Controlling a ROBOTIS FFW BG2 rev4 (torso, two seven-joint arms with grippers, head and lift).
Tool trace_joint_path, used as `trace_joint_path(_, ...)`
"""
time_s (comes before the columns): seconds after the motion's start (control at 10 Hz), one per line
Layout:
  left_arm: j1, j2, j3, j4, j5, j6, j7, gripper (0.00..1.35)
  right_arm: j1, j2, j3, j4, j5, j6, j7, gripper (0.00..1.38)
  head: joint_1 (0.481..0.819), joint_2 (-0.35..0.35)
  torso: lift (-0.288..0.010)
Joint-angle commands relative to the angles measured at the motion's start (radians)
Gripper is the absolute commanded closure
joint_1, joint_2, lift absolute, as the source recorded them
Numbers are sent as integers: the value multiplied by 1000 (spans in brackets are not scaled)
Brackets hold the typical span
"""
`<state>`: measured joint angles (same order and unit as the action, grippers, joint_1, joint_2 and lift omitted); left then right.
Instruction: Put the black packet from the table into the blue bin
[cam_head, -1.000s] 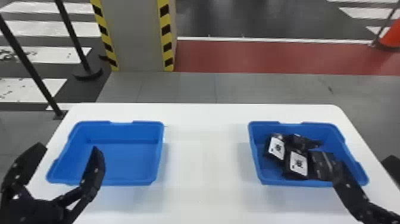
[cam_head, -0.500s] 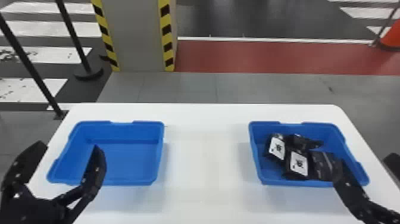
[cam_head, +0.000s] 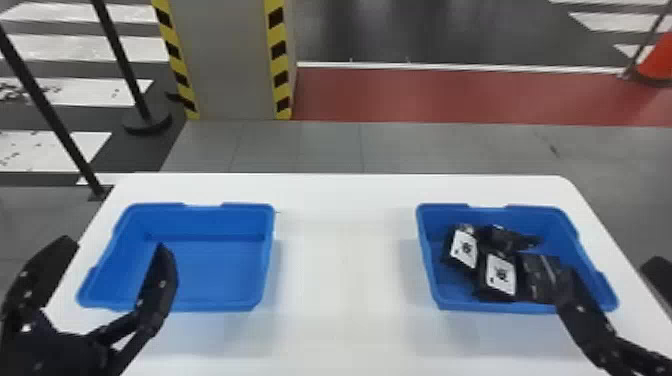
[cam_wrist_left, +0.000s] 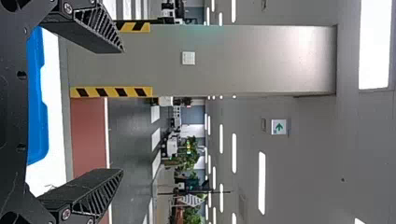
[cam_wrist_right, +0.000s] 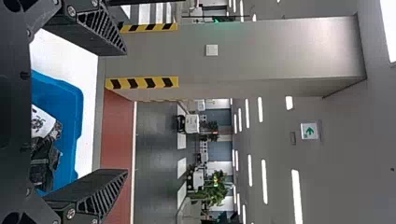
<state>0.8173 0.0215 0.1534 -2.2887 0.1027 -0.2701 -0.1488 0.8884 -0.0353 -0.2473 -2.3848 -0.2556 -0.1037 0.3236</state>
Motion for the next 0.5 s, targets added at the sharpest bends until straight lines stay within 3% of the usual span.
trace_joint_path(0.0, 0, 0, 2, 0, -3, -2, 0, 110, 0, 0, 0, -2, 4, 8, 0, 127, 695, -1, -110)
trace_joint_path(0.4, -3, -2, 2, 2, -7, 0, 0, 110, -2, 0, 0, -2, 10, 10, 0, 125, 695, 1, -110)
